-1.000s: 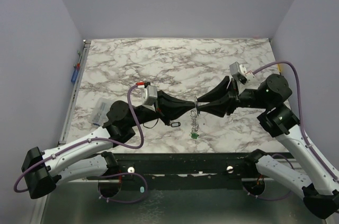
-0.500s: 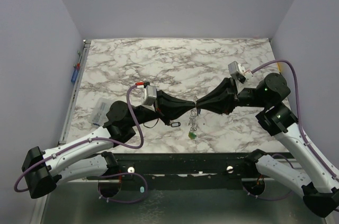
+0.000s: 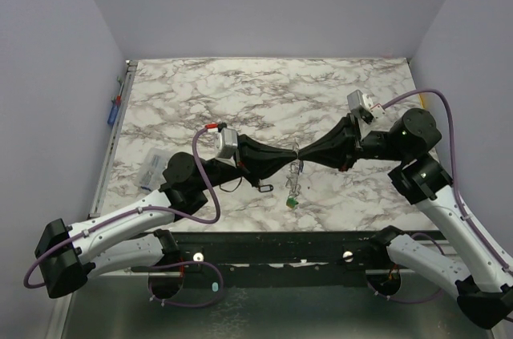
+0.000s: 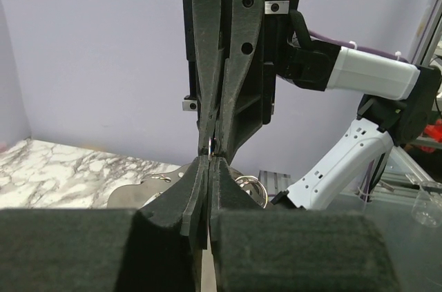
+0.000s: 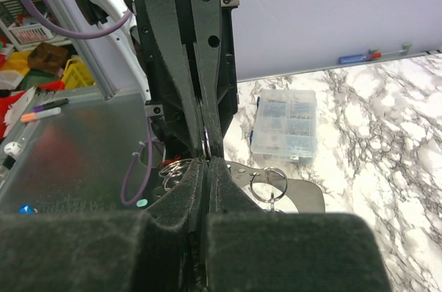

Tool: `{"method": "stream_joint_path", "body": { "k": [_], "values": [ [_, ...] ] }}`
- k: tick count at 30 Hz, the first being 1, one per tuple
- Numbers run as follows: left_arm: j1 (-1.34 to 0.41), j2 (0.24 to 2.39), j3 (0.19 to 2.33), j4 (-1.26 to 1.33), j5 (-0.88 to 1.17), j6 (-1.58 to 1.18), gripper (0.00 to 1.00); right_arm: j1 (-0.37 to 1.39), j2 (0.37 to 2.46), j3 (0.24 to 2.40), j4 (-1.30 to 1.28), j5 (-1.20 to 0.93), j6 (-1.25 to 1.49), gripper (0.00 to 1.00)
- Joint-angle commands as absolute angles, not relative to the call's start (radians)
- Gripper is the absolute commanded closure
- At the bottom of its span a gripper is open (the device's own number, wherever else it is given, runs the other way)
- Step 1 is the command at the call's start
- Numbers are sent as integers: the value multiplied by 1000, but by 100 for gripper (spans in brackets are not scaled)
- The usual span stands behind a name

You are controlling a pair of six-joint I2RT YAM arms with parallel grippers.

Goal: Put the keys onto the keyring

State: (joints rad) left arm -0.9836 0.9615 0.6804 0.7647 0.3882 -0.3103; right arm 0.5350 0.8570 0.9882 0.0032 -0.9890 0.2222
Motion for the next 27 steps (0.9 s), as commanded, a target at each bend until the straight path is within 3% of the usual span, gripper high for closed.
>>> {"method": "stream_joint_path", "body": {
  "k": [1, 8, 13, 21, 27],
  "values": [
    [-991, 958, 678, 821, 358, -290, 89, 541, 859, 1051, -119, -909, 142, 99],
    [-991, 930, 648, 779, 328, -265, 71, 541, 859, 1087, -222, -860, 89, 99],
    [-991, 907, 662, 693, 317, -217, 65, 541, 853, 1104, -252, -838, 76, 99],
    [-992, 830, 730, 366, 285, -69, 50, 541, 862, 1146, -362, -839, 10, 99],
    [-991, 832, 894, 52, 327, 93, 43, 541, 895, 1204, -503, -874, -93, 99]
  ]
}}
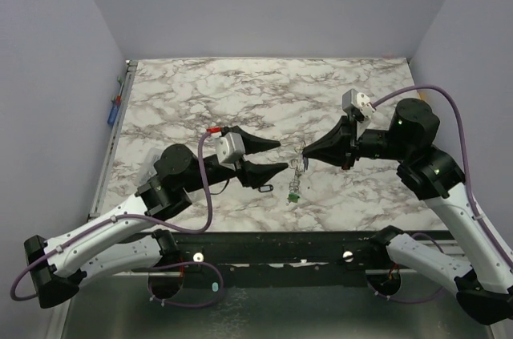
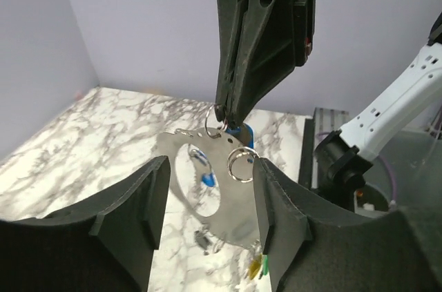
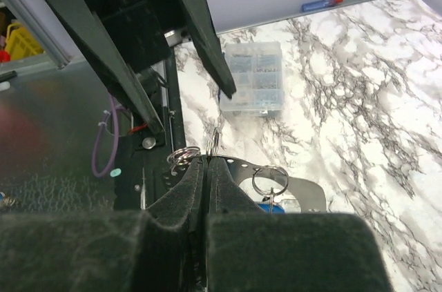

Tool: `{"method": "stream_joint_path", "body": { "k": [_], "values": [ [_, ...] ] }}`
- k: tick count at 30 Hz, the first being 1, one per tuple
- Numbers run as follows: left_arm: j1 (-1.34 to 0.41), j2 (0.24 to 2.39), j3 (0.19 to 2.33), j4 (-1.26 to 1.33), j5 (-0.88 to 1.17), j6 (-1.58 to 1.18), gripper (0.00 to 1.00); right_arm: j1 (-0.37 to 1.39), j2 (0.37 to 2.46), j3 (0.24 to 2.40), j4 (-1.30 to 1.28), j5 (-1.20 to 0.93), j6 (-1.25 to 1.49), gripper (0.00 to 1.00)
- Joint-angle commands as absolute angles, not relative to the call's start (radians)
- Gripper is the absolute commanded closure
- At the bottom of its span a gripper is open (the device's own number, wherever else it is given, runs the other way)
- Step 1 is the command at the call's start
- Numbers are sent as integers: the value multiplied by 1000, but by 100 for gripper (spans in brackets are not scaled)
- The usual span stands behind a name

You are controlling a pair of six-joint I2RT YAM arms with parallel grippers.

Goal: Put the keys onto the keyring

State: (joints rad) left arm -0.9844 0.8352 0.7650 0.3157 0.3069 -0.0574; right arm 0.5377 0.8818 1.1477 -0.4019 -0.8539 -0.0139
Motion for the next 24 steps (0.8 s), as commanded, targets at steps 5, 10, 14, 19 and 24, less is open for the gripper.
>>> {"method": "stream_joint_path", "body": {
  "k": [5, 10, 14, 19, 24],
  "values": [
    [-992, 927, 1082, -197, 414, 173, 42, 541, 902, 1229, -558, -892, -126, 99],
    [-991, 1042, 1230, -383, 508, 244, 42, 541, 898, 1226, -595, -916, -143, 99],
    [-991, 1107, 1308, -479, 556, 283, 44, 541, 888, 1222, -621, -931, -153, 99],
    [-992, 1158, 1368, -521, 596, 311, 49, 541, 873, 1208, -633, -954, -157, 99],
    [-991, 1188, 1398, -529, 619, 315, 56, 541, 870, 1202, -635, -965, -158, 99]
  ]
}}
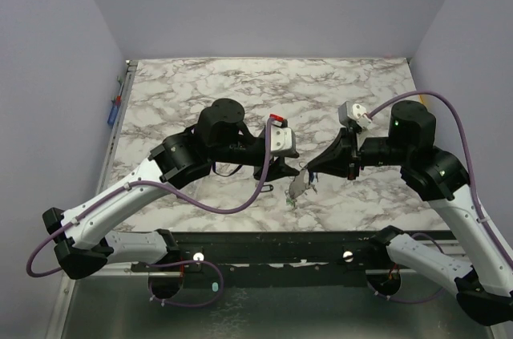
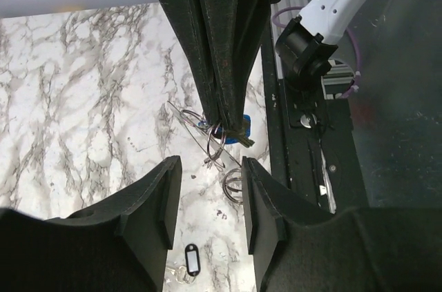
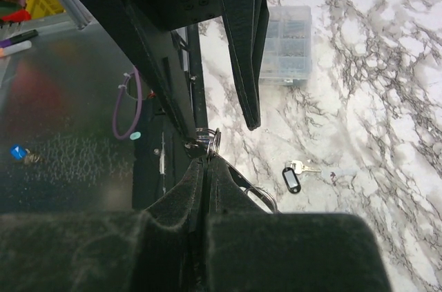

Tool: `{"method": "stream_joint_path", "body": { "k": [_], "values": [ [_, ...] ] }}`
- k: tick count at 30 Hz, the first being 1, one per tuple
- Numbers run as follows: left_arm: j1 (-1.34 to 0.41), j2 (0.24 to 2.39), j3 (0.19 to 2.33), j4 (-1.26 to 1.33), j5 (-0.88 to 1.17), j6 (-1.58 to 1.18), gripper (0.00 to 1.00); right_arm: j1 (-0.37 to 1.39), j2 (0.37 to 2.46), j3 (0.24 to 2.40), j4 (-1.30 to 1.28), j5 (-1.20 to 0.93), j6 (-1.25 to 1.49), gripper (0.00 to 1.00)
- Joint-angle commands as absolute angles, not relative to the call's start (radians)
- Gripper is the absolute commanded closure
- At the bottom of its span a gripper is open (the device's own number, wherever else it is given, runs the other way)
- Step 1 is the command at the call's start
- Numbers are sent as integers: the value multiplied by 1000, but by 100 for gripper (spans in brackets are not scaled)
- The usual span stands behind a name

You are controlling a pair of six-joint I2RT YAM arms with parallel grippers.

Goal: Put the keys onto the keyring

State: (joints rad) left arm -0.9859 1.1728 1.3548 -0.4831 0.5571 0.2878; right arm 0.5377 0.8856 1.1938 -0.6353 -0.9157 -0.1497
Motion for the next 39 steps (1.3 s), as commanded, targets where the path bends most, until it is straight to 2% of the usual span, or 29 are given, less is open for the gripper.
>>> {"method": "stream_joint_path", "body": {
  "k": [1, 17, 20, 27, 35, 39],
  "values": [
    [-991, 1193, 1401, -529, 623, 316, 56, 541, 870, 1201, -635, -967, -158, 99],
    [-991, 1217, 1413, -514, 641, 315, 61, 551, 880, 1192, -630, -987, -155, 99],
    [-991, 1211, 1406, -493, 625, 312, 50, 552, 886, 1192, -630, -993, -153, 99],
    [-991, 1176, 1385, -443, 578, 310, 42, 554, 890, 1187, -627, -992, -153, 99],
    [-992, 1166, 1372, -413, 580, 289, 59, 556, 894, 1190, -627, -992, -152, 99],
    [-991, 1173, 1367, -409, 588, 286, 61, 558, 894, 1193, -629, -992, -153, 99]
  ]
}}
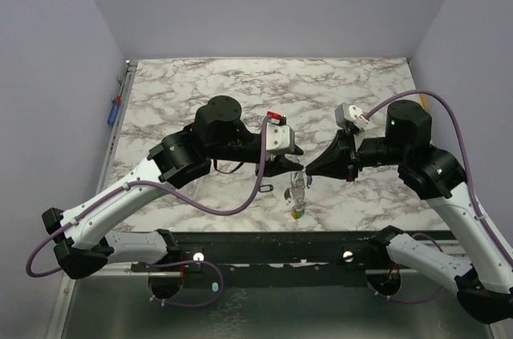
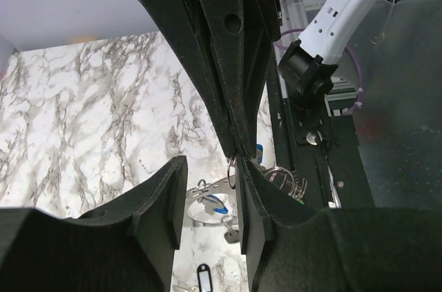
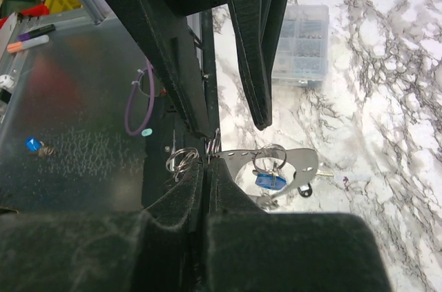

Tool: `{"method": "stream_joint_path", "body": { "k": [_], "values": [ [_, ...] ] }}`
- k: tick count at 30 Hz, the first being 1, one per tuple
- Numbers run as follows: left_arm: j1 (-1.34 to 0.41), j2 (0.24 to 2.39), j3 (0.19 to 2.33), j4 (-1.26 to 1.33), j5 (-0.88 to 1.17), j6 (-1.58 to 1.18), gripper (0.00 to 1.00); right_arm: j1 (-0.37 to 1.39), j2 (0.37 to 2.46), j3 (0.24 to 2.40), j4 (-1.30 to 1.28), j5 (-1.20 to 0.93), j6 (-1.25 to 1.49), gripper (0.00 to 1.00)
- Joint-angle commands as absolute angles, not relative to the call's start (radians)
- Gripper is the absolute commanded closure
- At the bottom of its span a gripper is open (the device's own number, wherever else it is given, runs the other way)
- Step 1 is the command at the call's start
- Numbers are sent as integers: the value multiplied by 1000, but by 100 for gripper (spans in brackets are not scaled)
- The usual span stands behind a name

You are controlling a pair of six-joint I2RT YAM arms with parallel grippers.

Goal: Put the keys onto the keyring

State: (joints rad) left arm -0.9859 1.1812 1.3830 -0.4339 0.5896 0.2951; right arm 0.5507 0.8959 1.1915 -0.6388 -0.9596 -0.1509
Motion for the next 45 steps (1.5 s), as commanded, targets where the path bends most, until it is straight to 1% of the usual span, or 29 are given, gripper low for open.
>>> {"method": "stream_joint_path", "body": {
  "k": [1, 10, 13, 17, 20, 25, 28, 31, 32, 34, 36, 37, 39, 45],
  "values": [
    [-991, 1175, 1366, -409, 588, 286, 61, 558, 894, 1193, -629, -992, -153, 99],
    [-991, 1200, 1360, -407, 608, 287, 62, 559, 889, 1194, -630, -992, -153, 99],
    [-991, 1207, 1355, -399, 619, 285, 63, 559, 888, 1192, -629, -991, -153, 99],
    [-992, 1219, 1353, -390, 634, 281, 69, 561, 888, 1191, -630, -991, -155, 99],
    [-992, 1224, 1349, -383, 643, 276, 77, 561, 887, 1192, -630, -991, -155, 99],
    [-992, 1229, 1344, -369, 665, 273, 99, 561, 884, 1188, -630, -992, -155, 99],
    [-991, 1228, 1338, -363, 671, 270, 100, 561, 881, 1188, -628, -992, -155, 99],
    [-991, 1213, 1333, -334, 628, 259, 100, 561, 870, 1184, -619, -948, -145, 98],
    [-992, 1200, 1322, -310, 605, 251, 100, 561, 867, 1183, -617, -925, -143, 89],
    [-991, 1171, 1288, -253, 568, 233, 100, 561, 858, 1179, -610, -892, -139, 63],
    [-991, 1146, 1259, -206, 554, 218, 100, 561, 846, 1178, -603, -873, -133, 46],
    [-988, 1137, 1250, -190, 552, 211, 100, 561, 842, 1178, -600, -862, -130, 42],
    [-988, 1122, 1235, -164, 551, 194, 100, 561, 830, 1174, -592, -830, -124, 39],
    [-988, 1073, 1171, -63, 546, 144, 100, 561, 780, 1146, -560, -755, -111, 39]
  ]
}}
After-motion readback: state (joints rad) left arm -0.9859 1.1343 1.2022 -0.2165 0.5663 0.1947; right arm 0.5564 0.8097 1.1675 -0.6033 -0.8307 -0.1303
